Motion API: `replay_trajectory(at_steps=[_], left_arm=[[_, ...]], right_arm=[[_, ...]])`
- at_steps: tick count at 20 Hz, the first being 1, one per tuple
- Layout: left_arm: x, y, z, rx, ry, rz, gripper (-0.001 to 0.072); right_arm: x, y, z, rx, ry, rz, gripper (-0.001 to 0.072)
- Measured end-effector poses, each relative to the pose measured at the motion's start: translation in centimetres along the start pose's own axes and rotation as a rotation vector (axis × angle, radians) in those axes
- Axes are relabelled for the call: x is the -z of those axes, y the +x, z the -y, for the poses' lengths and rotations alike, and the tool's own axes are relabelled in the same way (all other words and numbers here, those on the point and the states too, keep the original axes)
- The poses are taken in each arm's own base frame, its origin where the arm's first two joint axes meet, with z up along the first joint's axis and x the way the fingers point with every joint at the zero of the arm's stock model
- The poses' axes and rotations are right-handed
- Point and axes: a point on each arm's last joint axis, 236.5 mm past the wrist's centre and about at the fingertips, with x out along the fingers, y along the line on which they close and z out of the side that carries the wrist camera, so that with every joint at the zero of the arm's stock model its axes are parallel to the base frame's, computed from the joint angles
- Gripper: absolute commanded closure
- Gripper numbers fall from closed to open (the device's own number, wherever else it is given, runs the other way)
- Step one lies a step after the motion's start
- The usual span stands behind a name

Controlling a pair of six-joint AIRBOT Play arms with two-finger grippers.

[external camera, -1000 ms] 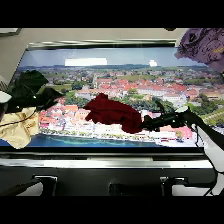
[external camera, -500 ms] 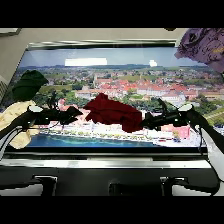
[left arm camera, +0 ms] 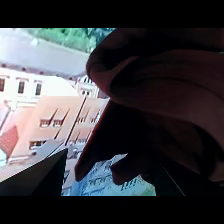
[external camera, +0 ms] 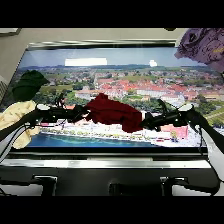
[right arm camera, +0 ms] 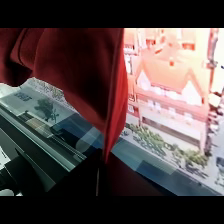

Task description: Fold the clothes and pants, and hang the long-sleeved shirts on hangers.

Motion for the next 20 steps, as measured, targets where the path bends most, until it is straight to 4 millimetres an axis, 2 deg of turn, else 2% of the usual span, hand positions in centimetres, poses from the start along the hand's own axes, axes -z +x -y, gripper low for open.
replay_trajectory(at_steps=[2,3,4,5,6,10,12,14,16,18,20], left_arm=[[0.3,0.4,0.2,0.000,0.007,-0.009,0.0120],[0.5,0.7,0.3,0.000,0.008,-0.016,0.0152],[0.8,1.0,0.3,0.000,0.009,-0.026,0.0362],[1.1,1.4,0.0,-0.011,0.015,-0.037,0.0604],[1.4,1.7,-0.3,-0.022,0.018,-0.047,0.0694],[1.0,1.7,0.4,-0.014,0.032,-0.038,0.0696],[-1.0,0.3,2.1,0.014,0.062,0.016,0.0697],[-3.7,-2.5,4.5,0.043,0.119,0.094,0.0698],[-7.0,-7.0,7.7,0.072,0.199,0.211,0.0698],[-10.1,-13.5,11.9,0.107,0.300,0.362,0.0697],[-12.0,-21.5,16.8,0.140,0.408,0.541,0.0697]], right_arm=[[0.0,0.0,0.0,-0.002,0.001,0.000,0.0686],[0.0,0.0,-0.1,-0.003,0.001,0.000,0.0686],[0.0,0.0,-0.1,-0.004,0.000,0.000,0.0686],[0.1,-0.1,-0.2,-0.004,-0.002,-0.001,0.0686],[0.1,-0.1,-0.3,-0.005,-0.005,0.001,0.0686],[-0.4,-1.1,-1.2,0.000,-0.041,0.048,0.0687],[-1.3,-2.3,-2.5,0.010,-0.094,0.108,0.0688],[-2.8,-4.8,-4.7,0.033,-0.189,0.195,0.0688],[-4.6,-8.6,-8.1,0.078,-0.313,0.313,0.0688],[-6.4,-14.4,-12.7,0.147,-0.449,0.483,0.0687],[-6.9,-21.6,-18.3,0.225,-0.582,0.697,0.0687]])
